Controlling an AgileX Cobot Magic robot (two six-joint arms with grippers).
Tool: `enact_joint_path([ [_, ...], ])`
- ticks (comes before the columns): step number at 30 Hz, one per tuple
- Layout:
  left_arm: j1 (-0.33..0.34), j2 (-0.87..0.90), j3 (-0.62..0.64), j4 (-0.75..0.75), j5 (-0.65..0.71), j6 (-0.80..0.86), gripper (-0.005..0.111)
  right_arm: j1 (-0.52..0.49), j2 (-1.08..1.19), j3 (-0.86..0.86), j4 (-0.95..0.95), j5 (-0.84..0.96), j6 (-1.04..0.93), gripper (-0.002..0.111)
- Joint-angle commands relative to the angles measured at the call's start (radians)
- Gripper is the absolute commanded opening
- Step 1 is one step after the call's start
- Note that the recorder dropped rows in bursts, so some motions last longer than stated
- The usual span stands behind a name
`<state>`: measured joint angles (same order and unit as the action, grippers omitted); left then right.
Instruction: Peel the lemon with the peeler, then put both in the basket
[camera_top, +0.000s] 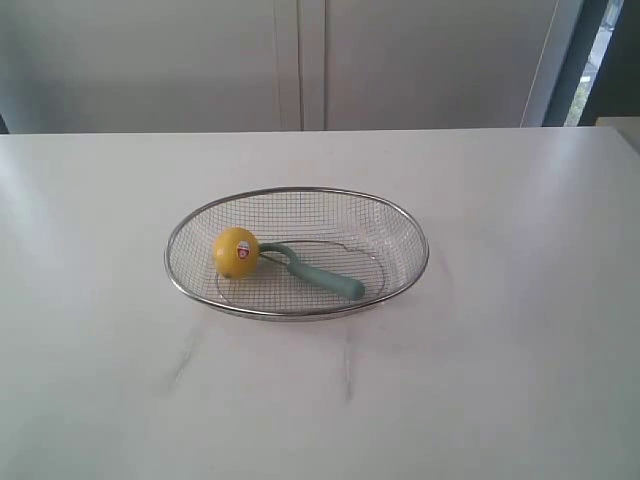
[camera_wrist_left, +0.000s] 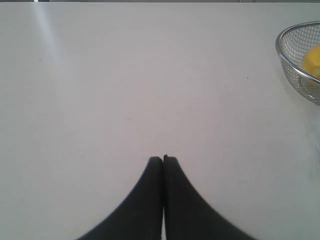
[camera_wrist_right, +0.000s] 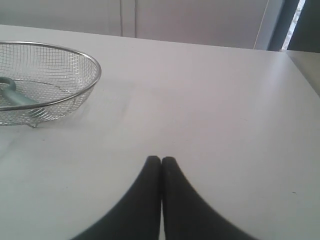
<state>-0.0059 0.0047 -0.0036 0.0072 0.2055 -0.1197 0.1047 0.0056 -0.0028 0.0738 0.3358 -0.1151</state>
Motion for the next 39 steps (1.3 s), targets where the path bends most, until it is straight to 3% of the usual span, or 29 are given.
enact_joint_path([
  [1, -0.006, -0.005, 0.004, 0.002, -0.002, -0.007, 0.0, -0.061, -0.006, 0.003, -0.074, -0.001, 0.089, 0.0],
  [14, -0.006, -0.005, 0.004, 0.002, -0.002, -0.007, 0.0, -0.239, -0.006, 0.003, -0.074, -0.003, 0.091, 0.0],
  [20, -0.006, -0.005, 0.004, 0.002, -0.002, -0.007, 0.0, -0.244, -0.006, 0.003, -0.074, -0.005, 0.093, 0.0],
  [24, -0.006, -0.005, 0.004, 0.002, -0.002, -0.007, 0.0, -0.216, -0.006, 0.003, -0.074, -0.009, 0.098, 0.0],
  [34, -0.006, -0.005, 0.004, 0.002, -0.002, -0.007, 0.0, -0.001, -0.006, 0.003, -0.074, -0.015, 0.103, 0.0],
  [39, -0.006, -0.005, 0.004, 0.002, -0.002, -0.007, 0.0, 0.015, -0.006, 0.003, -0.074, -0.015, 0.103, 0.0],
])
